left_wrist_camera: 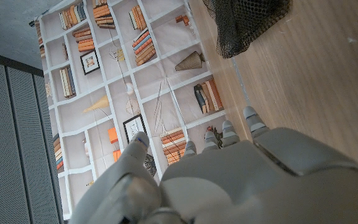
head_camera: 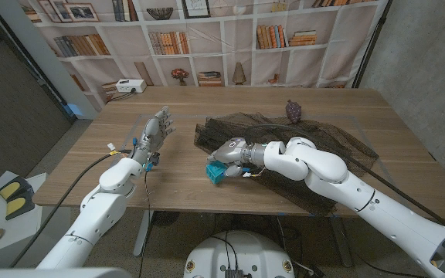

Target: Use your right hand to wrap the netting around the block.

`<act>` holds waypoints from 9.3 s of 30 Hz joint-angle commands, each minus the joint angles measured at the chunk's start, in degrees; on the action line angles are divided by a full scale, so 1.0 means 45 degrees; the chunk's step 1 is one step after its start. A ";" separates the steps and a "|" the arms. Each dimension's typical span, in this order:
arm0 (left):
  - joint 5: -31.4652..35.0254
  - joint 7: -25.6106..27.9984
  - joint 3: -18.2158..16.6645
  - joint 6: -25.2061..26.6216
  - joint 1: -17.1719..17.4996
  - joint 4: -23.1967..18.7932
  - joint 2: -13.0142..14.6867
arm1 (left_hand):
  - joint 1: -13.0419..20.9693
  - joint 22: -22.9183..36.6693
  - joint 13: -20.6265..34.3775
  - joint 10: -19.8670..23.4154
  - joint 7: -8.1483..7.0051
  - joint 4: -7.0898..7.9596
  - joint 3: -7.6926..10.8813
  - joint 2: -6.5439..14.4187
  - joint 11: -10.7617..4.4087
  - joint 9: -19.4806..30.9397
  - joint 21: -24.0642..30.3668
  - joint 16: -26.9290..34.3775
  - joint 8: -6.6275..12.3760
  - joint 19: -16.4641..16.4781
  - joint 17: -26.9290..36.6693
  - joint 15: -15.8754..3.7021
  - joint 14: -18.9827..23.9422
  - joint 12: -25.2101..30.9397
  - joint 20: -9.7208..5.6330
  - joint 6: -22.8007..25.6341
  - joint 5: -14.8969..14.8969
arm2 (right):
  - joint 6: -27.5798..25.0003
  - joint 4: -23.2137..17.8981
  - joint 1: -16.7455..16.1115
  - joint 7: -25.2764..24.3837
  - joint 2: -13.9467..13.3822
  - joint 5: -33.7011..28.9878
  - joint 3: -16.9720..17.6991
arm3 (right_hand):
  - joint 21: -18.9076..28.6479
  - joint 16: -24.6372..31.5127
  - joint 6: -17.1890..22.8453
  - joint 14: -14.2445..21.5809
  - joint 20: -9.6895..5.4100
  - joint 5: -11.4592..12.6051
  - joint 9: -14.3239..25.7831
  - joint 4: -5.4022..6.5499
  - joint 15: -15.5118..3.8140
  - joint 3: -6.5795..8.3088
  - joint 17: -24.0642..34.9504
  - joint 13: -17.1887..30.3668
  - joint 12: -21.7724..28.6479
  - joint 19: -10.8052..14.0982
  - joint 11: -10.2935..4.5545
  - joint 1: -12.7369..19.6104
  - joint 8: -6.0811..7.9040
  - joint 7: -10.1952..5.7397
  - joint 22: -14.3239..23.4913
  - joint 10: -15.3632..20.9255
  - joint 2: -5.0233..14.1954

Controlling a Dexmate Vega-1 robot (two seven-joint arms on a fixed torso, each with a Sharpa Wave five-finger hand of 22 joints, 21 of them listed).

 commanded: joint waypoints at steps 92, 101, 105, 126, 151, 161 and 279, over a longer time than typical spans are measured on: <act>0.0231 -0.0736 0.0936 0.0803 -0.2658 0.2147 -0.0237 | -0.0166 0.0060 0.0021 -0.0027 -0.0073 0.0023 -0.0005 0.0010 -0.0019 0.0044 -0.0097 -0.0044 -0.0007 0.0028 0.0030 -0.0010 0.0019 -0.0110 -0.0019 -0.0468 0.0092 | -0.9965 0.2390 0.1885 0.4166 -0.0535 -0.1415 -0.0136 | 0.0510 -0.4162 0.1829 -0.2568 0.0637 -0.0181 -0.0629 0.0993 -0.0814 0.0302 -0.0807 -0.1406 -0.2202 -0.1250 0.0631 -0.0349 -0.0420 0.0026 -0.0304 0.0003 0.0231; 0.0222 -0.0784 0.0921 0.0794 -0.2686 0.2178 -0.0233 | -0.0172 0.0061 0.0021 -0.0043 -0.0076 0.0024 -0.0005 0.0010 -0.0025 0.0044 -0.0103 -0.0047 -0.0001 0.0031 0.0030 0.0000 0.0014 -0.0122 -0.0020 -0.0458 0.0093 | -1.0313 0.2252 0.1970 0.4615 -0.0629 -0.1629 -0.0081 | 0.0352 -0.4767 -0.0680 -0.3518 0.0920 -0.0071 -0.1302 0.0665 -0.0511 -0.0098 -0.1182 -0.1746 -0.3066 -0.1665 0.0820 -0.0750 -0.2026 -0.0010 -0.0363 -0.1080 -0.0366; 0.0216 -0.0826 0.0911 0.0765 -0.2716 0.2213 -0.0227 | -0.0174 0.0061 0.0021 -0.0030 -0.0077 0.0023 -0.0004 0.0011 -0.0012 0.0044 -0.0107 -0.0048 -0.0002 0.0030 0.0030 -0.0006 0.0013 -0.0119 -0.0020 -0.0461 0.0094 | -1.0521 0.1914 0.1821 0.4819 -0.0823 -0.1059 0.0454 | 0.0178 -0.5098 -0.1388 -0.4124 0.1175 -0.0045 -0.1520 0.0807 -0.0211 -0.0461 -0.1333 -0.1863 -0.3456 -0.2027 0.1000 -0.1414 -0.2582 0.0119 -0.0379 -0.1692 -0.0702; 0.0196 -0.1126 0.1032 0.0638 -0.3079 0.2663 -0.0337 | -0.0192 0.0062 0.0023 -0.0029 -0.0060 0.0027 -0.0008 0.0008 -0.0026 0.0044 -0.0123 -0.0048 0.0007 0.0032 0.0030 -0.0003 0.0020 -0.0129 -0.0019 -0.0440 0.0096 | -1.2978 0.0002 0.0968 0.3388 -0.2578 0.0460 0.1775 | -0.0486 -0.5524 -0.2072 -0.5470 0.1725 0.0037 -0.1741 0.1870 0.0476 -0.1629 -0.1620 -0.2073 -0.4337 -0.3100 0.1202 -0.4319 -0.3671 -0.0019 -0.0379 -0.2728 -0.1145; 0.0258 -0.1007 0.1010 0.0660 -0.3145 0.2728 -0.0375 | -0.0212 0.0063 0.0024 -0.0026 -0.0069 0.0031 -0.0010 0.0007 -0.0039 0.0044 -0.0137 -0.0040 0.0006 0.0047 0.0030 0.0009 0.0050 -0.0140 -0.0020 -0.0441 0.0097 | -1.6375 0.1665 0.2088 0.3495 -0.2580 -0.1599 -0.0103 | -0.0857 -0.5720 -0.1643 -0.7080 0.1761 0.0104 -0.1693 0.2113 0.0748 -0.2224 -0.1717 -0.2115 -0.4679 -0.3542 0.1054 -0.5424 -0.3920 0.0209 -0.0361 -0.2898 -0.1293; 0.0293 -0.1051 0.1078 0.0706 -0.3369 0.2930 -0.0410 | -0.0213 0.0063 0.0024 -0.0016 -0.0069 0.0027 -0.0008 0.0007 -0.0022 0.0044 -0.0145 -0.0045 0.0002 0.0046 0.0029 0.0021 0.0044 -0.0140 -0.0020 -0.0452 0.0098 | -1.7342 0.2954 0.2792 0.4799 -0.2616 -0.2101 -0.0812 | -0.0973 -0.5676 -0.1703 -0.7189 0.1782 0.0132 -0.1680 0.2216 0.0742 -0.2442 -0.1751 -0.2098 -0.4757 -0.3724 0.1046 -0.5757 -0.4026 0.0201 -0.0359 -0.3017 -0.1450; 0.0000 -0.1083 0.0607 0.0521 -0.2606 0.2081 -0.0101 | -0.0229 0.0069 0.0032 -0.0076 -0.0063 -0.0031 0.0002 -0.0023 -0.0019 0.0045 -0.0242 -0.0069 0.0001 0.0052 0.0021 0.0008 -0.0006 -0.0204 -0.0020 -0.0497 0.0099 | -1.0030 0.0015 -0.1935 -0.6979 -0.4350 1.4003 0.6159 | 0.0625 0.1437 0.7333 0.2465 -0.0011 0.1212 0.0759 0.0051 -0.1663 -0.2816 0.3771 0.2139 0.2490 0.0245 0.0039 0.1851 0.1475 0.0340 0.0301 0.6044 0.0542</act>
